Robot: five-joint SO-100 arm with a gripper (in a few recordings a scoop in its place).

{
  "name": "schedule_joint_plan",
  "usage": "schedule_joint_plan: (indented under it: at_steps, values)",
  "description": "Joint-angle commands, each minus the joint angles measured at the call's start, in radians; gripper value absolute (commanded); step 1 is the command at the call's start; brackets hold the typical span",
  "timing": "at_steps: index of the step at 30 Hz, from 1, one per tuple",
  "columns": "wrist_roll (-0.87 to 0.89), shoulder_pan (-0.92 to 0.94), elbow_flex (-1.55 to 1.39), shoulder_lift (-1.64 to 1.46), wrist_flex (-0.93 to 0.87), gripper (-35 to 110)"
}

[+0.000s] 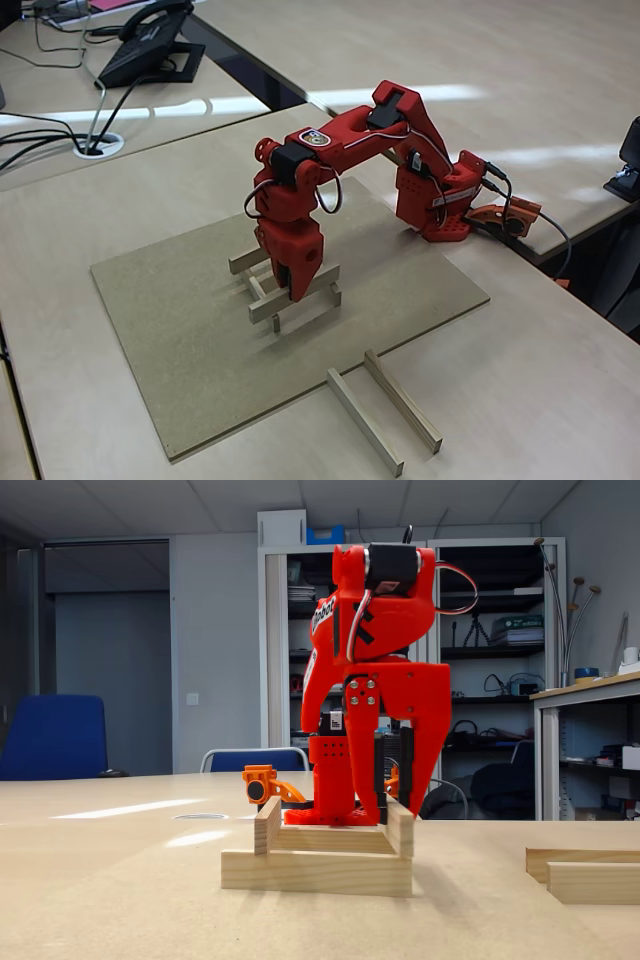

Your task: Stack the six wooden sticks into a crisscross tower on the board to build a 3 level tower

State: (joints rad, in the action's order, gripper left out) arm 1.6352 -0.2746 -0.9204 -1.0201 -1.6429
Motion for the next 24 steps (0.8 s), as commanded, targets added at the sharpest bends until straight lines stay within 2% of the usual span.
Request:
schedule_joint_plan:
  at_steps: [1, 18, 24]
  values:
    - [0.002, -0.011, -0.003, -0.017, -0.009, 6]
    - [0.025, -0.032, -0.067, -0.034, 0.043, 8]
    - [0.020, -0.017, -0.083, -0.035, 0.051, 4]
